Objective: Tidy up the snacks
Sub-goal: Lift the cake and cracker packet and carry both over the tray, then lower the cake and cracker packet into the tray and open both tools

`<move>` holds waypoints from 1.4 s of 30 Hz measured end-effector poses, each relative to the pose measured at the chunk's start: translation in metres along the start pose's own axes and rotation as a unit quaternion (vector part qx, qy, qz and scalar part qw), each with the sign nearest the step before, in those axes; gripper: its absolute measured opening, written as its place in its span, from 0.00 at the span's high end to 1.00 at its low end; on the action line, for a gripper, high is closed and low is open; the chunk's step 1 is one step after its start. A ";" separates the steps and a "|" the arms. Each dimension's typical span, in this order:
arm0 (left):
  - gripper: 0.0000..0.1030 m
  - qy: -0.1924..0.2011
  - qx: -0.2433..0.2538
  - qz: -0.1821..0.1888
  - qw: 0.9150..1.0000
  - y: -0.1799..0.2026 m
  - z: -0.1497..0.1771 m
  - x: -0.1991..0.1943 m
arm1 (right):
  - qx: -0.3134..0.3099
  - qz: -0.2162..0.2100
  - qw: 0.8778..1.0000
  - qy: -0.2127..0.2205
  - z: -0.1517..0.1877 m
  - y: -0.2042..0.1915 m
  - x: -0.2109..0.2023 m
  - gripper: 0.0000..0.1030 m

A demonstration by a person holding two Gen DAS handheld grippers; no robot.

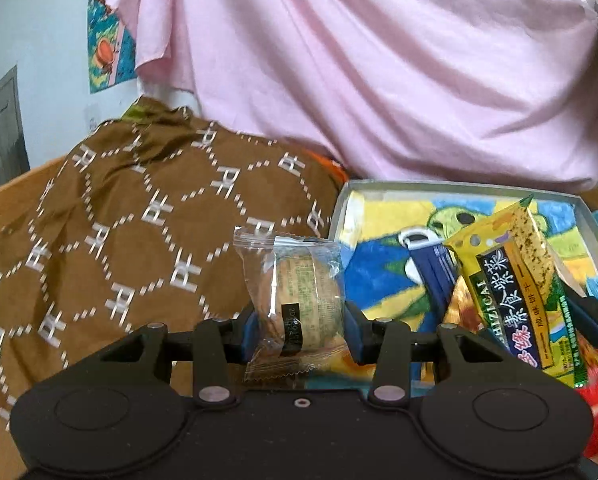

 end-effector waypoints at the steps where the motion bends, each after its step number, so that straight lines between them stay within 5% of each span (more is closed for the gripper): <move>1: 0.56 0.002 -0.001 0.000 1.000 0.001 -0.003 0.005 | 0.000 0.002 1.000 0.004 0.001 0.003 0.005 0.58; 24: 0.56 -0.012 0.043 0.010 0.999 0.050 -0.013 0.080 | 0.119 -0.008 0.992 -0.035 0.029 0.035 0.069 0.57; 42: 0.54 -0.029 0.056 -0.011 0.998 0.056 -0.008 0.098 | 0.132 -0.032 0.989 -0.064 0.041 0.031 0.082 0.58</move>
Point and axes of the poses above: each gripper's, at about its wrist camera, not at the fingertips, and x roughly the way its jaws point, y to its right, z to its underside, the point moved 6 cm from there along x, roughly the way its jaws point, and after that the axes turned 1 degree about -x, right-handed, at the moved point
